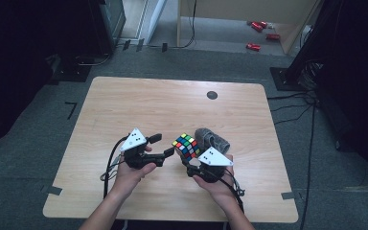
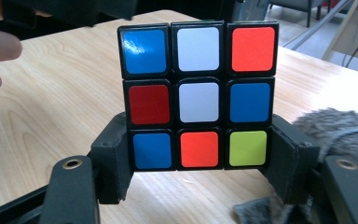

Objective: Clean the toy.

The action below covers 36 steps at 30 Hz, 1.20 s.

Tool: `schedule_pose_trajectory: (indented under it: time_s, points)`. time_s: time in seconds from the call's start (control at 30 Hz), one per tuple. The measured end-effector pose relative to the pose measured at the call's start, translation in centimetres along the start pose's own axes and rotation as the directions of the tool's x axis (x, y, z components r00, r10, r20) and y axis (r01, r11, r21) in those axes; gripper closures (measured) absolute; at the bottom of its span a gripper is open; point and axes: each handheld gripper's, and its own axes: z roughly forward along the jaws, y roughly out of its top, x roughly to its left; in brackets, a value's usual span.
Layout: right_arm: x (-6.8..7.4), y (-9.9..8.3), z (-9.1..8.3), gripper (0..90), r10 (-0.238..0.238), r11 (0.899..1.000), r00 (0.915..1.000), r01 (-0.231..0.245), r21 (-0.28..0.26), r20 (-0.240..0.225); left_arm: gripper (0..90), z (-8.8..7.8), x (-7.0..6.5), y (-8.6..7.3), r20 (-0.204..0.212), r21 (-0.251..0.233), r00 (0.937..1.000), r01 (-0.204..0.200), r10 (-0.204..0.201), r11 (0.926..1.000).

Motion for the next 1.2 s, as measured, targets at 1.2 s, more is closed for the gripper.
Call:
schedule_pose_trajectory:
  time_s: [1.2]
  points:
    - [-1.3,2.3,-1.9,34.4,0.129,0.991,0.9808,-0.124,0.042,-0.147,16.3,2.0,-1.6,-3.5,-0.059,0.021,0.85,-0.523,0.524,0.8519]
